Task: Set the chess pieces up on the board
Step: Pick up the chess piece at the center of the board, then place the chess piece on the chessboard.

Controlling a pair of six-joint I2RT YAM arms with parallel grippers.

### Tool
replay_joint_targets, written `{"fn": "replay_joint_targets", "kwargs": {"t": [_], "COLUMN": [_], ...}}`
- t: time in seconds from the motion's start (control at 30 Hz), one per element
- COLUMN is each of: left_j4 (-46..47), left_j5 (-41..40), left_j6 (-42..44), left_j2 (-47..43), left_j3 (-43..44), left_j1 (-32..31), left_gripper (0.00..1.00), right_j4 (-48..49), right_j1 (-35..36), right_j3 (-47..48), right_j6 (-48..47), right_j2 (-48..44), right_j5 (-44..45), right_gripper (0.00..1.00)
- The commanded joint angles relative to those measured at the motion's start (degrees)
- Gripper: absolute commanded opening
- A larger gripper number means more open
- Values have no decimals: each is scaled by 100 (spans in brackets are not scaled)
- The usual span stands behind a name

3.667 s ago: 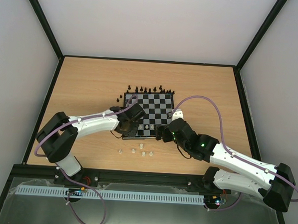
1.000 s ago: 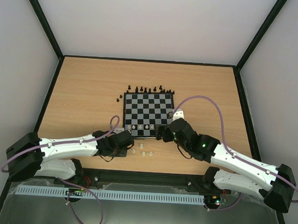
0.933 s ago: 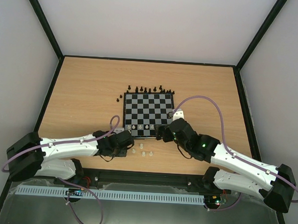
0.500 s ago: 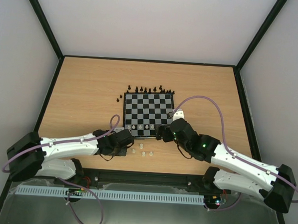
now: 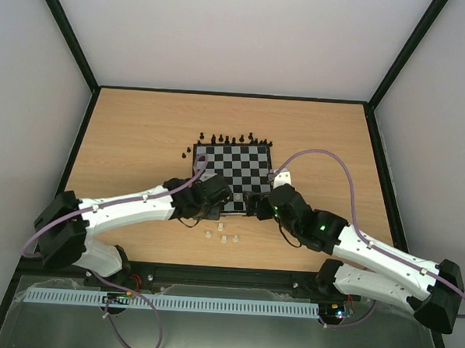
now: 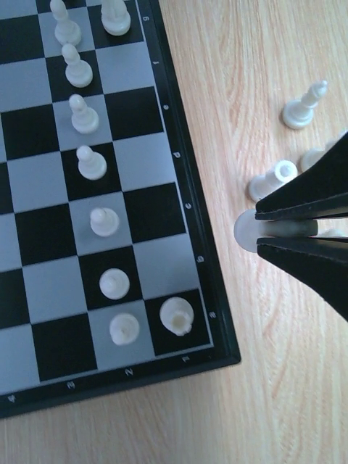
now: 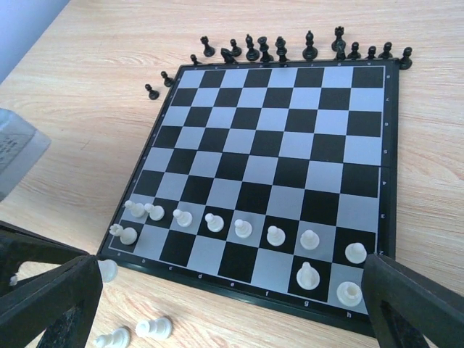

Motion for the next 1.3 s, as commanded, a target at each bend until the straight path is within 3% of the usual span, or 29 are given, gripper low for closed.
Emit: {"fn": "replay_joint_targets", "kwargs": {"t": [0.0, 0.27, 1.27], "left_j4": [-202, -226, 233], "left_j5": [-18, 7, 218], "left_j6": [294, 550, 702], "left_j2": [466, 1099, 1544], "left_j3": [452, 909, 463], "left_j1": [40, 216, 685], "left_gripper": [2, 2, 2], "right_j4": [-293, -329, -325], "right_j1": [-13, -13, -14], "right_j3": [9, -12, -3], "right_j6": [100, 118, 107], "right_j2": [-163, -372, -375], "right_j5": [295, 339, 216], "right_gripper": [99, 99, 99]}}
